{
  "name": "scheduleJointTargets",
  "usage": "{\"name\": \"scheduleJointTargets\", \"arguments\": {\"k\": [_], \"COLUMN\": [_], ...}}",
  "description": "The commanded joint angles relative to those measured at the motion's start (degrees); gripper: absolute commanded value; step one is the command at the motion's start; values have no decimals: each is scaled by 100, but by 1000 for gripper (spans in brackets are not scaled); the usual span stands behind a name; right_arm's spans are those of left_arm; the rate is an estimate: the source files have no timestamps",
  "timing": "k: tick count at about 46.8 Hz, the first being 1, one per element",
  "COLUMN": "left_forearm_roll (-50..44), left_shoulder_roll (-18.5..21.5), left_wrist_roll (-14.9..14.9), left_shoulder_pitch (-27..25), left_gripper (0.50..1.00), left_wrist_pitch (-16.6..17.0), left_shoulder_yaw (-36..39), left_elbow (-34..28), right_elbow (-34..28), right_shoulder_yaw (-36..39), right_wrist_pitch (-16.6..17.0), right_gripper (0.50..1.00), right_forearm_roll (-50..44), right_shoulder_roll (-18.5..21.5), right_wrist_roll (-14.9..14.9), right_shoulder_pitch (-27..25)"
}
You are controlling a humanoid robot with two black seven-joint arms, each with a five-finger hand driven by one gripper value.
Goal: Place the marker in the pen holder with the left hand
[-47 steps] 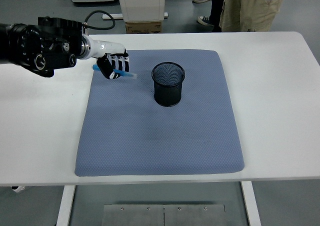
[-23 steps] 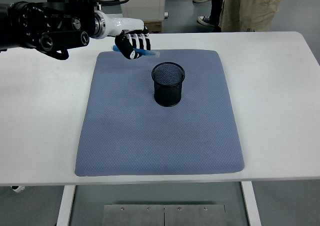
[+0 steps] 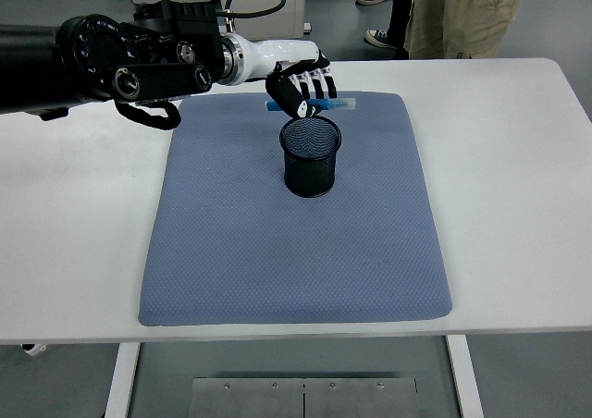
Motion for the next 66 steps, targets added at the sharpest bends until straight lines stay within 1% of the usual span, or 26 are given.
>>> {"name": "scheduleJointTargets", "arguments": {"k": [1, 16, 25, 32, 35, 37, 41, 44, 46, 47, 49, 51, 54, 66], "left_forearm_roll": [-163, -796, -1086, -1262, -1341, -1368, -1394, -1403, -1403, -1403, -1412, -1403, -1403, -1421], "left_shoulder_roll": [-9, -167, -176, -176, -150, -132, -124, -115, -115, -115, -106, -106, -106, 8], "left_wrist_roll": [-9, -53, -89, -194, -220, -229, -255, -256, -256, -256, -256, -256, -256, -256], "left_shoulder_pitch": [22, 338, 452, 558, 601, 611, 654, 654, 646, 646, 646, 637, 637, 575], "left_gripper": [500, 500, 500, 500, 552, 604, 692, 792, 891, 926, 965, 985, 994, 1000], "left_wrist_pitch": [18, 54, 89, 98, 106, 106, 106, 106, 106, 106, 106, 106, 106, 98], "left_shoulder_yaw": [-85, -445, -630, -639, -639, -639, -630, -630, -639, -639, -639, -630, -639, -647], "left_elbow": [1, 1, 1, 1, 1, 1, 1, 1, 1, 1, 1, 1, -8, -26], "right_elbow": [0, 0, 0, 0, 0, 0, 0, 0, 0, 0, 0, 0, 0, 0], "right_shoulder_yaw": [0, 0, 0, 0, 0, 0, 0, 0, 0, 0, 0, 0, 0, 0], "right_wrist_pitch": [0, 0, 0, 0, 0, 0, 0, 0, 0, 0, 0, 0, 0, 0], "right_gripper": [1000, 1000, 1000, 1000, 1000, 1000, 1000, 1000, 1000, 1000, 1000, 1000, 1000, 1000], "right_forearm_roll": [2, 2, -7, 2, 2, 2, 2, 2, -7, 2, 2, 2, 2, 2], "right_shoulder_roll": [0, 0, 0, 0, 0, 0, 0, 0, 0, 0, 0, 0, 0, 0], "right_wrist_roll": [0, 0, 0, 9, 0, 0, 0, 0, 0, 0, 0, 0, 0, 0], "right_shoulder_pitch": [0, 0, 0, 0, 0, 0, 0, 0, 0, 0, 0, 0, 0, 0]}}
